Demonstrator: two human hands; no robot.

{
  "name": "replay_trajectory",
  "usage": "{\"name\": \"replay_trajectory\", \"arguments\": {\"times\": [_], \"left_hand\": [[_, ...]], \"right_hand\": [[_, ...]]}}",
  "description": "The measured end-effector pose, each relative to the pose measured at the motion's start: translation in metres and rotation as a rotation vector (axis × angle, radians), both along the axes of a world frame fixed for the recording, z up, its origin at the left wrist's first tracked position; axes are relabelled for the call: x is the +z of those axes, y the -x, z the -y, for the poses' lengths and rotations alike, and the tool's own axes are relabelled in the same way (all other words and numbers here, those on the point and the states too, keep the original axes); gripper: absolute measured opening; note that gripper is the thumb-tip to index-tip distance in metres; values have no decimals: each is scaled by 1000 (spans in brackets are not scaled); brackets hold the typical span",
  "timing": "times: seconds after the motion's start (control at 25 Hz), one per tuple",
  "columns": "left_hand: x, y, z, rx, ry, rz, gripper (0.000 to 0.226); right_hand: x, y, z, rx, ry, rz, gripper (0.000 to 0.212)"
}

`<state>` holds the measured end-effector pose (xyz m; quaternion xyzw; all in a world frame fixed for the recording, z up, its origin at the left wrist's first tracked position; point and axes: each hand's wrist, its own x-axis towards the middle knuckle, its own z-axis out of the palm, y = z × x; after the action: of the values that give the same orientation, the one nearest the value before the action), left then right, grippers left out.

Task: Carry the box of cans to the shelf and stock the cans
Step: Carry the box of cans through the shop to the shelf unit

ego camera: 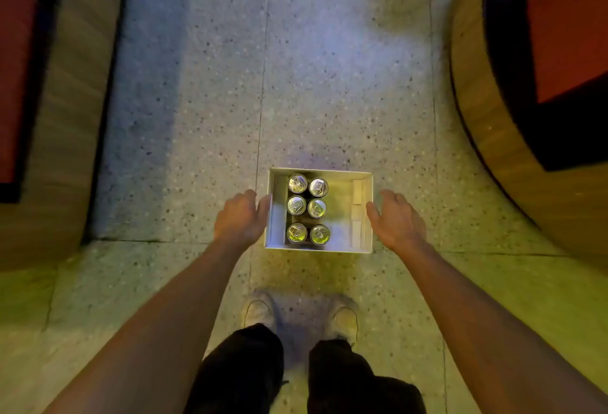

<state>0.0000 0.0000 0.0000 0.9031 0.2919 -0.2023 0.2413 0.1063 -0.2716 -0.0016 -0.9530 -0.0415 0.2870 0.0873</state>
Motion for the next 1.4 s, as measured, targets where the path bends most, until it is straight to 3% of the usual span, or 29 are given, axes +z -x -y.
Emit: {"name": "replay_trajectory", "arguments": {"times": [0.16,0.28,0.4,0.52,0.64,0.96,1.16,1.4], "left_hand": [[-115,2,-3,335,148,17,57],[-180,-4,-1,489,381,182,52],[-215,-3,5,508,523,262,38],[-240,-2,9,524,534,351,30],[-250,-6,8,559,512,380,25],[-250,-6,7,609,544,370,37],[-241,-8,2,599,548,369,28],[-180,-21,-8,607,565,412,29]], "right_hand": [[-112,8,25,-205,-92,-32,65],[-183,15,37,-279,-274,2,75],[-212,14,31,-385,-504,23,48],[-230,17,26,-521,-704,37,34],[-239,18,26,-584,-793,41,27],[-227,19,19,-739,-877,21,27],[-219,20,17,-776,-917,-24,23],[-170,10,6,-746,-965,-20,23]]}}
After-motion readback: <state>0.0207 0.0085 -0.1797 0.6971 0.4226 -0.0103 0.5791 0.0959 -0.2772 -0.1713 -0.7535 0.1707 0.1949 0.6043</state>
